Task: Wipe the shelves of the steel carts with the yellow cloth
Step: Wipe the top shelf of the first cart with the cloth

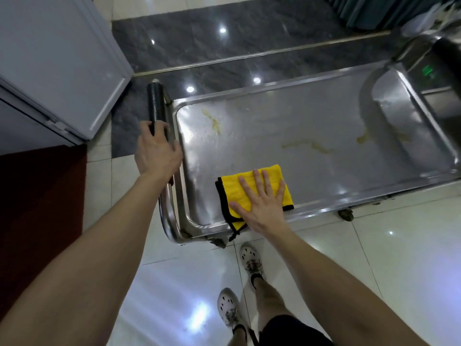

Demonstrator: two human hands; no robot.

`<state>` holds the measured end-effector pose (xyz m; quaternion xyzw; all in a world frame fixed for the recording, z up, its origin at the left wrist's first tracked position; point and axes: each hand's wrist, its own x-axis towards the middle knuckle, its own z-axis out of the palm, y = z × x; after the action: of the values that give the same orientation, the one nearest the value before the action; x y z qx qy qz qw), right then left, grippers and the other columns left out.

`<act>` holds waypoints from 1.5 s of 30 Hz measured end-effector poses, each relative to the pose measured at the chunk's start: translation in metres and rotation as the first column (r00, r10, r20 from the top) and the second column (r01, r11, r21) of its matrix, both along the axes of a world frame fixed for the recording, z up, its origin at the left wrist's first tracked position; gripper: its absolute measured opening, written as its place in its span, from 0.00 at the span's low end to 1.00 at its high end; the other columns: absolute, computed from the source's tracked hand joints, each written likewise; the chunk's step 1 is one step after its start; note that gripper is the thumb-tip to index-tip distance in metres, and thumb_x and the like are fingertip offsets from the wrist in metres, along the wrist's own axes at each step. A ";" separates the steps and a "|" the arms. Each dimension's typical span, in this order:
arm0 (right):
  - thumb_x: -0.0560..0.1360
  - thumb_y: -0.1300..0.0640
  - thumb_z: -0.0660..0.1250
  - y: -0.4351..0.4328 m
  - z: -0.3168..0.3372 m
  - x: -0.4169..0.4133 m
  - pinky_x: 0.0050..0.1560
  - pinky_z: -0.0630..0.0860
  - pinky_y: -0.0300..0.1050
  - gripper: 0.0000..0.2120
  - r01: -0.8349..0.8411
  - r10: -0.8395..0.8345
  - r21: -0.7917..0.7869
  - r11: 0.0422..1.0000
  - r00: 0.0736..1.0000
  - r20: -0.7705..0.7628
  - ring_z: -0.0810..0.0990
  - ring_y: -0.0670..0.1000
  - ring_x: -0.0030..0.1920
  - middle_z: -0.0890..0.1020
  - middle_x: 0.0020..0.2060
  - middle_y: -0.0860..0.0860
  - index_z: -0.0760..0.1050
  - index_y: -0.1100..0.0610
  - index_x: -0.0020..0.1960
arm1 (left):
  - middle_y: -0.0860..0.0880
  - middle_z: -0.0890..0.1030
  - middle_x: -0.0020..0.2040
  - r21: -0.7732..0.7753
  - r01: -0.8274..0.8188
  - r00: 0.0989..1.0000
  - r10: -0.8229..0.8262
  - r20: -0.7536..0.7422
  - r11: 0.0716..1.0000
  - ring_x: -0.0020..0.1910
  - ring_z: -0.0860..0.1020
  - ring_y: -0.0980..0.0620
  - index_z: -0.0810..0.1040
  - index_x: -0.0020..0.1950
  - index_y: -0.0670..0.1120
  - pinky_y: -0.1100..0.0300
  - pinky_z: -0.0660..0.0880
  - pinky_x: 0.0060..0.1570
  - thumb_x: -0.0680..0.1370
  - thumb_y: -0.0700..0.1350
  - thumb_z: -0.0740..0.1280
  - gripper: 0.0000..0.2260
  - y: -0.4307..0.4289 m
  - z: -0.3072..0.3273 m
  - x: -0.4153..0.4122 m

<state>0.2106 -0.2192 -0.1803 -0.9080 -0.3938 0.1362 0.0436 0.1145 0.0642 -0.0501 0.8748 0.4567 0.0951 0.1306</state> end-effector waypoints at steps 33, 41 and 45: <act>0.82 0.26 0.53 0.092 -0.025 0.039 0.76 0.45 0.83 0.37 -0.845 0.847 0.201 0.495 0.521 0.105 0.44 0.63 0.87 0.47 0.88 0.56 0.54 0.39 0.87 | 0.47 0.63 0.85 -0.117 -0.076 0.976 0.098 0.194 0.990 0.70 0.77 0.40 0.60 0.87 0.57 0.47 0.76 0.67 0.86 0.46 0.63 0.29 0.014 -0.009 0.000; 0.81 0.23 0.47 0.269 -0.007 0.180 0.82 0.39 0.73 0.37 -0.916 0.911 0.062 0.395 0.400 0.102 0.41 0.53 0.87 0.46 0.88 0.47 0.45 0.34 0.86 | 0.48 0.62 0.85 -0.088 -0.070 0.975 0.086 0.204 0.994 0.68 0.77 0.44 0.60 0.88 0.56 0.54 0.76 0.61 0.86 0.44 0.64 0.30 0.017 -0.010 0.000; 0.79 0.21 0.41 0.344 0.003 0.175 0.79 0.37 0.77 0.39 -0.663 0.662 0.024 0.748 0.748 0.045 0.40 0.56 0.87 0.46 0.88 0.49 0.46 0.35 0.86 | 0.46 0.63 0.85 -0.073 -0.053 0.974 0.068 0.215 0.996 0.67 0.76 0.48 0.60 0.88 0.53 0.59 0.74 0.59 0.86 0.43 0.64 0.30 0.017 -0.010 -0.001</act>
<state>0.3861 0.1251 -0.1777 -0.7107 -0.6932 0.1200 0.0031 0.1136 0.0809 -0.0603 0.8400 0.4691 0.1787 0.2057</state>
